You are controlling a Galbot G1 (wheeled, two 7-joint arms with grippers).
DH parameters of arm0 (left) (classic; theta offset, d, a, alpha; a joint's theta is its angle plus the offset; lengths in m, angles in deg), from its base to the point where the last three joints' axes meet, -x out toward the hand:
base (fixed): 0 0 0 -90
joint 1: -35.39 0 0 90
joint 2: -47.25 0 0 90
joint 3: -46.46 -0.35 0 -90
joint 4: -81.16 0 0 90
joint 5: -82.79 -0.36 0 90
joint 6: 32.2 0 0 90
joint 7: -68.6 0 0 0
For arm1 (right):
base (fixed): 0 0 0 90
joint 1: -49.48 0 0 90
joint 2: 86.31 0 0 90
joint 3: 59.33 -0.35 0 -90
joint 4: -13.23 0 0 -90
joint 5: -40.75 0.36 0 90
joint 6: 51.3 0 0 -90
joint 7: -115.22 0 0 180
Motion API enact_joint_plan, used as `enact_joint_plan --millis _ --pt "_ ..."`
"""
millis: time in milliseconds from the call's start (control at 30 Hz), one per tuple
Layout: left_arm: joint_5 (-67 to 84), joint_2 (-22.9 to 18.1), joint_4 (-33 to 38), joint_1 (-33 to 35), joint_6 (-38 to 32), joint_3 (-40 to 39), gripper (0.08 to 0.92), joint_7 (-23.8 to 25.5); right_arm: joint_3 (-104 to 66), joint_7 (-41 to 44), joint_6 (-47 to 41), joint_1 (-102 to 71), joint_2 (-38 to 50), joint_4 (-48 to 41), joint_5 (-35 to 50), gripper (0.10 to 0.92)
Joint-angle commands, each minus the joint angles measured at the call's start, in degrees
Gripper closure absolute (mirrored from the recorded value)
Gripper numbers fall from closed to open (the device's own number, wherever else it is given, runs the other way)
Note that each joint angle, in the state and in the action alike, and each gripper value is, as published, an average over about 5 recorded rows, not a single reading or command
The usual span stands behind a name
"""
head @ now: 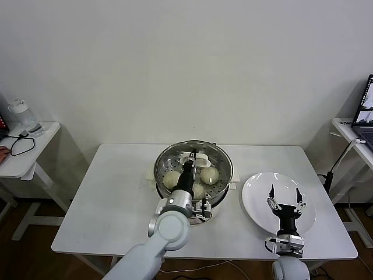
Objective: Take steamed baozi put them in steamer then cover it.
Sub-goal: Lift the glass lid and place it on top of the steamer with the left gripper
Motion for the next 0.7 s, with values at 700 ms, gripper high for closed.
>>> enact_joint_plan --millis 700 --pt "-2.01 -0.48 -2.63 0.76 -1.75 1.18 0.813 -1.85 -0.12 0.11 0.44 0.21 -0.11 -0.31 -0.11 0.203"
